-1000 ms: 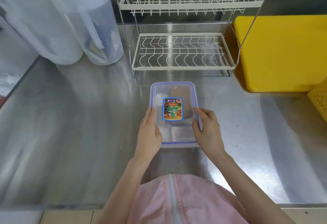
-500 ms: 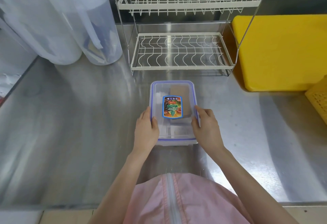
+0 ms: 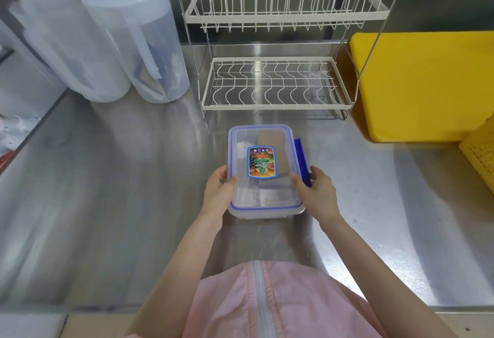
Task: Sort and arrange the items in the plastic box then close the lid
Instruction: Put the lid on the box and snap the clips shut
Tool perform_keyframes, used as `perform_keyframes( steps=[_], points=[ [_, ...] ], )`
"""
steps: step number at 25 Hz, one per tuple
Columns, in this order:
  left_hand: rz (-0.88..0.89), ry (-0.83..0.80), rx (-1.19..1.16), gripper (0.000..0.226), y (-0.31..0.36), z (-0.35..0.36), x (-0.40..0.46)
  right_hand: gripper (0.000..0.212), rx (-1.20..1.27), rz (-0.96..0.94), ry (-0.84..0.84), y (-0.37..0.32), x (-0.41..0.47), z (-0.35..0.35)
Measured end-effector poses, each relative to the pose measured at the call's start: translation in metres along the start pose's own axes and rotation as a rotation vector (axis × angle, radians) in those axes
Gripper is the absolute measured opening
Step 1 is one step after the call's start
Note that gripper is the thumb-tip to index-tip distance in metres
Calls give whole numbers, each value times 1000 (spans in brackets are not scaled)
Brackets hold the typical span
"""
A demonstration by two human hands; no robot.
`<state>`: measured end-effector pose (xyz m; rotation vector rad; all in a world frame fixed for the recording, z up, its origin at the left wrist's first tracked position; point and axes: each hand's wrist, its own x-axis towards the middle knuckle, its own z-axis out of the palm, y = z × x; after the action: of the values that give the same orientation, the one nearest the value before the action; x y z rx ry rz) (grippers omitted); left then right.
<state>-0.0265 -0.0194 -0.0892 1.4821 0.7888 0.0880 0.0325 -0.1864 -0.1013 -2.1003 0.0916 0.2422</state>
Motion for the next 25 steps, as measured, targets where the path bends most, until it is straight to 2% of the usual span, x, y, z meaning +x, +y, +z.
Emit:
perform_keyframes(
  steps=[2, 7, 12, 18, 22, 25],
  points=[
    [5, -9, 0, 35, -3, -2, 0, 37, -50, -92, 25, 0, 3, -3],
    [-7, -30, 18, 37, -10, -3, -1, 35, -220, -274, 47, -4, 11, -11],
    [-21, -61, 49, 41, -12, -1, 0, 29, -248, -311, -9, -4, 25, -19],
    [2, 106, -23, 47, -6, -16, 8, 26, -320, -376, -233, -18, 60, -40],
    [39, 162, 22, 53, 6, -23, 19, 33, -417, -402, -543, -34, 81, -47],
    [28, 140, 55, 56, 10, -23, 25, 35, -450, -395, -709, -47, 85, -37]
  ],
)
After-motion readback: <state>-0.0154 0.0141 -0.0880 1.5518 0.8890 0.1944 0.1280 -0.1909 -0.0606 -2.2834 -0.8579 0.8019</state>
